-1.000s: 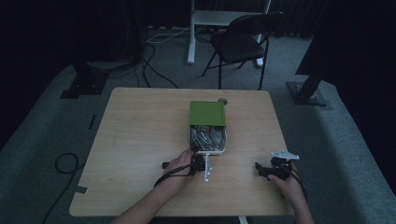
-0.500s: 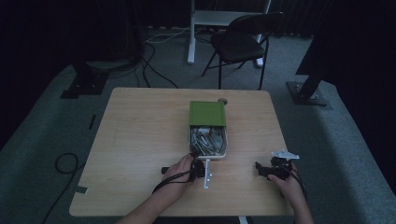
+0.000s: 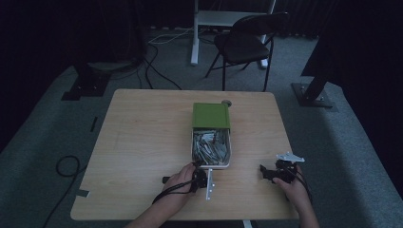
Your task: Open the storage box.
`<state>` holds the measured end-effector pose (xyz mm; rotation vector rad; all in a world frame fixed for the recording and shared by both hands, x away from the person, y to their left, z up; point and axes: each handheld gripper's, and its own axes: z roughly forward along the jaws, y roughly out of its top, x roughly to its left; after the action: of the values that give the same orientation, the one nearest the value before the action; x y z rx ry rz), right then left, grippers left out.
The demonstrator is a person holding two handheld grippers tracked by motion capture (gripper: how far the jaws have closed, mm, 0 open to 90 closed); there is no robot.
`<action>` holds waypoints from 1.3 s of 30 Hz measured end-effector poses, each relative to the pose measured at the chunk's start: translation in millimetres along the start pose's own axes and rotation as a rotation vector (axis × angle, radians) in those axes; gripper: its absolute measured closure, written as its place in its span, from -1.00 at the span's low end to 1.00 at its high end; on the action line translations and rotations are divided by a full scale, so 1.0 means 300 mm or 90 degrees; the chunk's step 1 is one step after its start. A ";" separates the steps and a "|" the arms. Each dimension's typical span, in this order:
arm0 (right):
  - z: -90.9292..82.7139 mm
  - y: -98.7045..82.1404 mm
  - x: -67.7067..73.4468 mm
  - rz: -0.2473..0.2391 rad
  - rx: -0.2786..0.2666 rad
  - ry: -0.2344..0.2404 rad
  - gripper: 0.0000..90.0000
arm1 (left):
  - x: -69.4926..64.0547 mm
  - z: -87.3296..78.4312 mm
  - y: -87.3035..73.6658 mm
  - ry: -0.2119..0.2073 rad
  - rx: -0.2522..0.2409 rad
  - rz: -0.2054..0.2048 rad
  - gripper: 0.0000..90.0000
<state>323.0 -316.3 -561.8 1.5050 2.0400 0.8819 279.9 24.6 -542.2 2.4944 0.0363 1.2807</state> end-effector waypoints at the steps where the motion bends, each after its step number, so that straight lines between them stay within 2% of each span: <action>1: 0.000 0.000 0.000 0.000 0.000 0.000 -0.77 | -0.003 -0.002 -0.003 -0.007 0.003 -0.003 0.54; 6: 0.000 0.000 0.000 0.000 0.000 0.000 -0.77 | -0.018 -0.018 -0.005 -0.005 -0.003 -0.003 0.54; 7: 0.000 0.000 0.000 0.000 0.000 0.000 -0.77 | -0.021 -0.022 -0.005 -0.002 0.002 0.010 0.54; 9: 0.000 0.000 0.000 0.000 0.000 0.000 -0.77 | -0.026 -0.028 -0.004 -0.003 -0.001 0.005 0.54; 10: 0.000 0.000 0.000 0.000 0.000 0.000 -0.77 | -0.027 -0.034 -0.003 -0.003 0.007 0.016 0.55; 13: 0.000 0.000 0.000 0.000 0.000 0.000 -0.77 | -0.034 -0.043 -0.004 -0.003 0.001 0.022 0.55; 17: 0.000 0.000 0.000 0.000 0.000 0.000 -0.77 | -0.042 -0.049 -0.008 -0.001 -0.007 0.013 0.54; 21: 0.000 0.000 0.000 0.000 0.000 0.000 -0.77 | -0.049 -0.060 -0.005 0.001 0.001 0.025 0.54; 23: 0.000 0.000 0.000 0.000 0.000 0.000 -0.77 | -0.052 -0.062 -0.004 -0.003 -0.007 0.015 0.53; 28: 0.000 0.000 0.000 0.000 0.000 0.000 -0.77 | -0.048 -0.071 -0.010 -0.042 -0.038 -0.030 0.30; 32: 0.000 0.000 0.000 0.000 0.000 0.000 -0.77 | -0.030 -0.092 -0.014 -0.078 -0.067 -0.097 0.30; 35: 0.000 0.000 0.000 0.000 0.000 0.000 -0.77 | -0.013 -0.108 -0.018 -0.101 -0.080 -0.132 0.30; 39: 0.000 0.000 0.000 0.000 0.000 0.000 -0.77 | 0.009 -0.127 -0.023 -0.112 -0.100 -0.170 0.30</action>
<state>323.0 -316.3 -561.8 1.5049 2.0397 0.8818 252.2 42.3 -521.5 2.3631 0.2102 0.9177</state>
